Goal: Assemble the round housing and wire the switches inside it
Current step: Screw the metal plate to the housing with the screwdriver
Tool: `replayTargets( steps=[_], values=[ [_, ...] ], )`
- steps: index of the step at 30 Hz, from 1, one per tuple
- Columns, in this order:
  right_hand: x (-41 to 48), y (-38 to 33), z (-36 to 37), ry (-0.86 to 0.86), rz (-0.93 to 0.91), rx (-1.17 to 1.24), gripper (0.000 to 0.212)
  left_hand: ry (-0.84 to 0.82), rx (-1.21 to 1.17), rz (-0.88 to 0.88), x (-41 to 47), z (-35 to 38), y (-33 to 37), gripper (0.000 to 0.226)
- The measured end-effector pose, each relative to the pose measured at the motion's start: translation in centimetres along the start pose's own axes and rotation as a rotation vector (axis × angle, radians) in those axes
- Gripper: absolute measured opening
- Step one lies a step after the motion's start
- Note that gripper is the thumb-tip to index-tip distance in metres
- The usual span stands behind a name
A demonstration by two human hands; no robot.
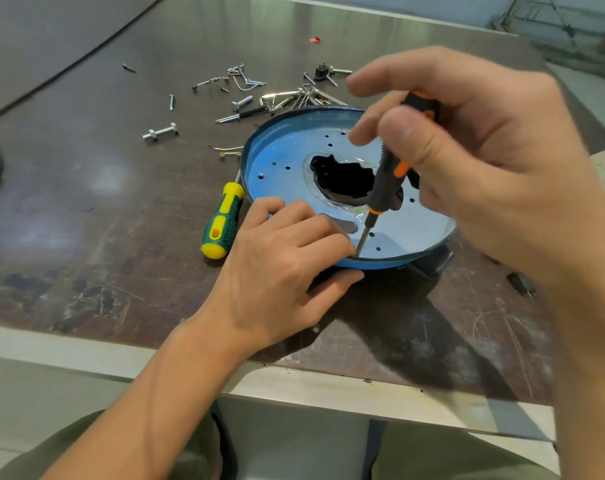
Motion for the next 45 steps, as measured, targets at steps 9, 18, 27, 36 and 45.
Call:
replayTargets(
  steps=[9, 18, 27, 36, 45],
  values=[
    [-0.3, 0.0, -0.9, 0.038, 0.062, -0.070, 0.023, 0.010, -0.016, 0.000, -0.1, 0.0, -0.1, 0.021],
    [-0.1, -0.9, 0.8, -0.135, -0.032, 0.228, 0.025, 0.041, -0.019, -0.001, -0.1, 0.1, -0.1, 0.023],
    [-0.1, 0.4, -0.7, 0.266, 0.024, 0.105, 0.036, 0.013, -0.027, -0.007, 0.0, 0.1, -0.1, 0.023],
    [0.0, 0.4, 0.0, -0.029, -0.050, 0.128, 0.026, -0.008, -0.010, -0.019, 0.0, 0.1, -0.1, 0.023],
    [0.2, 1.1, -0.1, 0.125, 0.034, 0.168, 0.016, -0.007, -0.010, -0.025, 0.0, 0.2, -0.1, 0.023]
  ],
)
Point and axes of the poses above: each hand's wrist, its own x-axis towards the middle knuckle, its own z-axis out of the palm, y = z × x, the point moved 6 cm from there along x, towards the middle knuckle, and after that the axes turned 11 degrees about -y, right-handed, at the moved point
